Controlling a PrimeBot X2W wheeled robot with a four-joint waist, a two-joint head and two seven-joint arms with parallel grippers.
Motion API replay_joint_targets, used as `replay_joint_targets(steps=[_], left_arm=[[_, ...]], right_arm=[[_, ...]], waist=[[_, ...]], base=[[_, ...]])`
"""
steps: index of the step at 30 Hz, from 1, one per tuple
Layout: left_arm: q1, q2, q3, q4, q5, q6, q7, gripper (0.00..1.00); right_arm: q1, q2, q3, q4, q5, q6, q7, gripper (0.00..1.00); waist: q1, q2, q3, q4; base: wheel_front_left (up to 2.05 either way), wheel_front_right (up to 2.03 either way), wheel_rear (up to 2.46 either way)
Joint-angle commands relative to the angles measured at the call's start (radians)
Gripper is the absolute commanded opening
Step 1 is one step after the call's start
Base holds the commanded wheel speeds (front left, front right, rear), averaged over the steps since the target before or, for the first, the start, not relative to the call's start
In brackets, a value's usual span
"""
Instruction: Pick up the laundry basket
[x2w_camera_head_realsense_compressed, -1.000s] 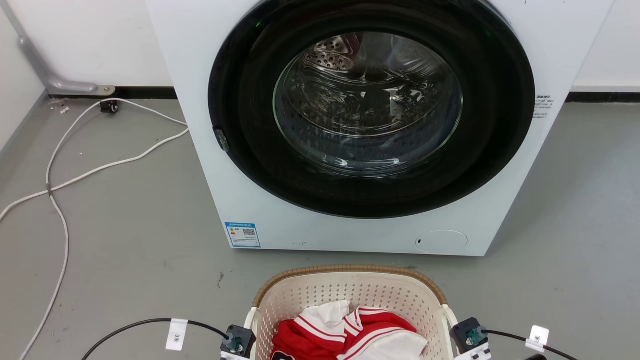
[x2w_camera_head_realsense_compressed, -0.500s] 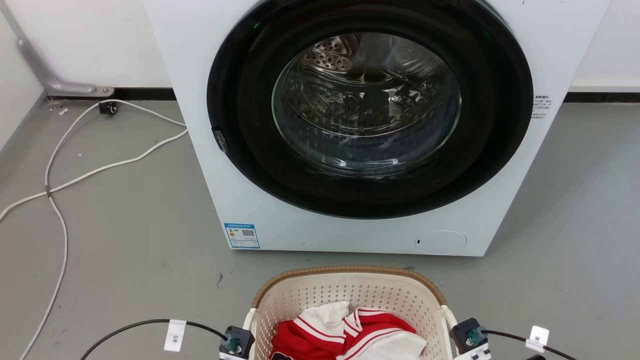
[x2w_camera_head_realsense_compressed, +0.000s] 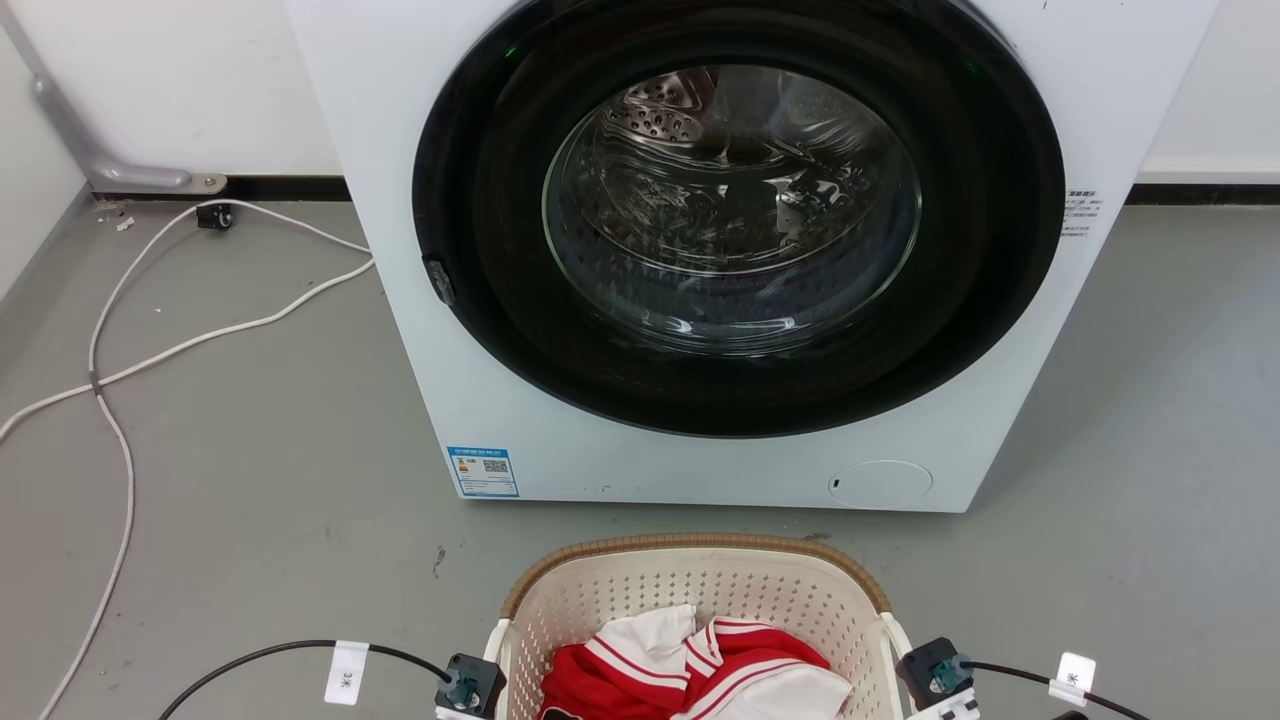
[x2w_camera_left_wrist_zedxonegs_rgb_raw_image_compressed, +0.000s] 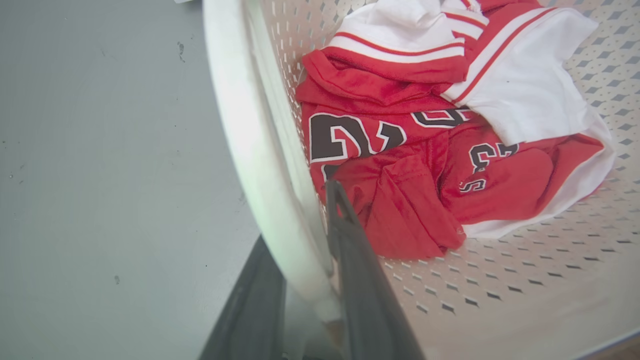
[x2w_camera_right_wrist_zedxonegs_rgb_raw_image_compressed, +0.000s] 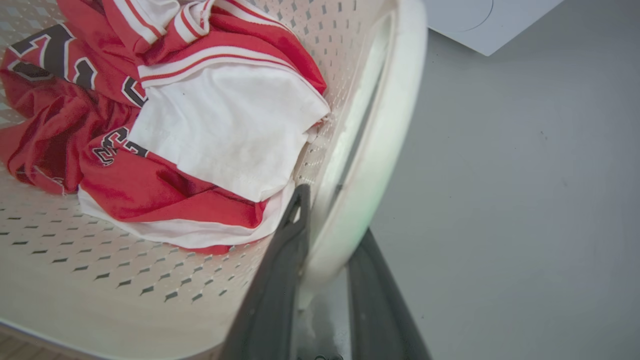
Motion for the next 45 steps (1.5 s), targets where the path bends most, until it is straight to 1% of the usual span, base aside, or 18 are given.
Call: replay_joint_targets(steps=[1,45], left_arm=[[-0.017,0.019,-0.003,-0.003,-0.001,-0.001,-0.015,0.0],[-0.012,0.028,-0.055,-0.003,-0.051,-0.001,-0.014,0.0]], right_arm=[[0.016,-0.021,0.01,0.008,-0.006,0.0,0.007,0.0],[0.014,-0.018,0.057,0.008,0.042,0.0,0.015,0.0]], waist=[[-0.0001,0.0,0.0,0.0],[-0.0001,0.0,-0.008,-0.007]], base=[[0.0,0.0,0.0],[0.0,0.0,0.0]])
